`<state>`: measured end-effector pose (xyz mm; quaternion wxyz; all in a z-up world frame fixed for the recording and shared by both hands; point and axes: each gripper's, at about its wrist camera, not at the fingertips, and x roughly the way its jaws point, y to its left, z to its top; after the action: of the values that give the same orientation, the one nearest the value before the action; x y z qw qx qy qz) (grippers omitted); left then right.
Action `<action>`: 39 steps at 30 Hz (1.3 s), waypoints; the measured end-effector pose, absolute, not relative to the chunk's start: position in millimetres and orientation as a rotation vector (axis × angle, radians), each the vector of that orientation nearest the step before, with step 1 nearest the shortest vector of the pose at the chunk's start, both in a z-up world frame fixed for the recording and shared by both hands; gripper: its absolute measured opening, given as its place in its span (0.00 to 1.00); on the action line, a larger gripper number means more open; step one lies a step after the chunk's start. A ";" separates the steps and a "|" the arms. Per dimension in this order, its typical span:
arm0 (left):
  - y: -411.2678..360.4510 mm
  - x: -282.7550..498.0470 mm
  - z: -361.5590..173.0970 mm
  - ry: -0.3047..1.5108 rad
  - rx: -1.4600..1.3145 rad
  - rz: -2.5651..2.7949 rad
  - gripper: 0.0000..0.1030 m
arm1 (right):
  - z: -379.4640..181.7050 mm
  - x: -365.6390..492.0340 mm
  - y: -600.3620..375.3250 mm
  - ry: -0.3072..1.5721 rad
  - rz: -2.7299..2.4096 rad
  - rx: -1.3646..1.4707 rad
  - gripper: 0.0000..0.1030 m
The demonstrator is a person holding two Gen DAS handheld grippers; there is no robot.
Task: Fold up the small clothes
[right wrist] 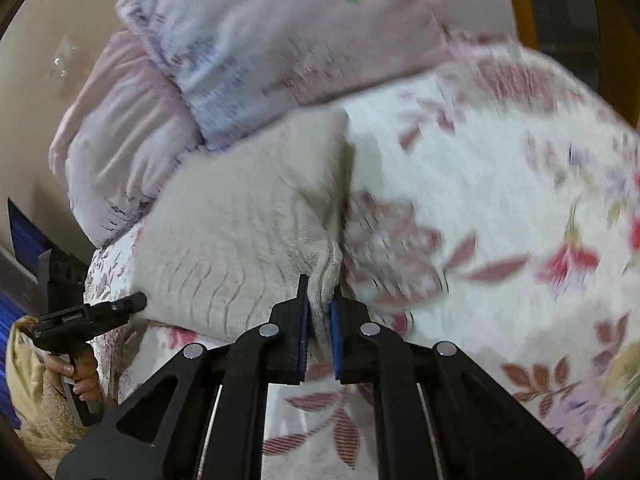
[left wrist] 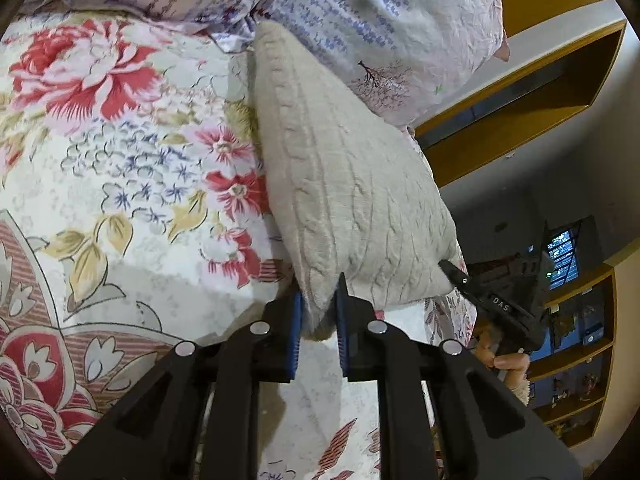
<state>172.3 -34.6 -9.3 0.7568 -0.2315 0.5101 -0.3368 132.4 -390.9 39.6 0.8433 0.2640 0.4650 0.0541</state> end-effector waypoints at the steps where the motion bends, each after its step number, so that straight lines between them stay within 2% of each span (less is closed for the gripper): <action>1: -34.7 171.8 -9.4 1.112 -0.502 -0.735 0.15 | 40.1 133.1 -391.5 0.985 0.120 0.562 0.09; 2: -36.1 171.8 -8.6 1.114 -0.493 -0.735 0.16 | 41.6 134.2 -391.5 0.989 0.126 0.560 0.10; 4: -37.9 171.4 -6.1 1.113 -0.481 -0.733 0.20 | 45.0 136.3 -394.9 0.994 0.145 0.586 0.22; 6: -36.0 170.5 -1.7 1.104 -0.482 -0.726 0.31 | 50.8 137.6 -403.4 0.970 0.141 0.629 0.54; 7: -33.8 170.9 1.0 1.094 -0.494 -0.720 0.48 | 54.9 138.9 -409.8 0.941 0.139 0.660 0.58; 8: -34.2 174.0 3.7 1.083 -0.506 -0.711 0.58 | 58.3 141.3 -415.1 0.917 0.138 0.692 0.60; 13: -36.9 188.2 12.5 1.056 -0.518 -0.666 0.65 | 51.6 180.4 -440.0 0.909 0.127 0.842 0.60; 16: -42.9 200.1 9.0 1.054 -0.508 -0.618 0.66 | 37.2 210.3 -444.2 0.950 0.113 0.899 0.60; 20: -47.5 208.8 -0.6 1.070 -0.509 -0.586 0.67 | 25.3 240.7 -434.9 1.005 0.108 0.879 0.54; 22: -49.8 214.1 -3.7 1.074 -0.510 -0.583 0.68 | 21.3 249.7 -429.4 1.021 0.106 0.858 0.45; 24: -52.0 218.1 -2.8 1.064 -0.497 -0.581 0.69 | 20.0 258.0 -422.5 1.026 0.118 0.821 0.14; 25: -52.7 219.0 -1.4 1.057 -0.487 -0.579 0.69 | 25.1 262.1 -416.5 1.015 0.114 0.761 0.11; 30: -57.3 222.2 4.3 1.035 -0.463 -0.574 0.69 | 84.3 262.6 -392.4 0.788 0.152 0.510 0.09; 32: -59.3 222.9 4.5 1.032 -0.460 -0.575 0.69 | 93.4 261.8 -390.6 0.757 0.109 0.452 0.08; 39: -62.5 225.9 1.1 1.042 -0.451 -0.595 0.71 | 26.2 285.7 -399.9 1.015 -0.065 0.444 0.09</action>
<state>225.9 -62.5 1.1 0.8017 -0.2102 0.4860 -0.2775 285.7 -399.9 26.2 0.8501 0.2108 0.4817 -0.0310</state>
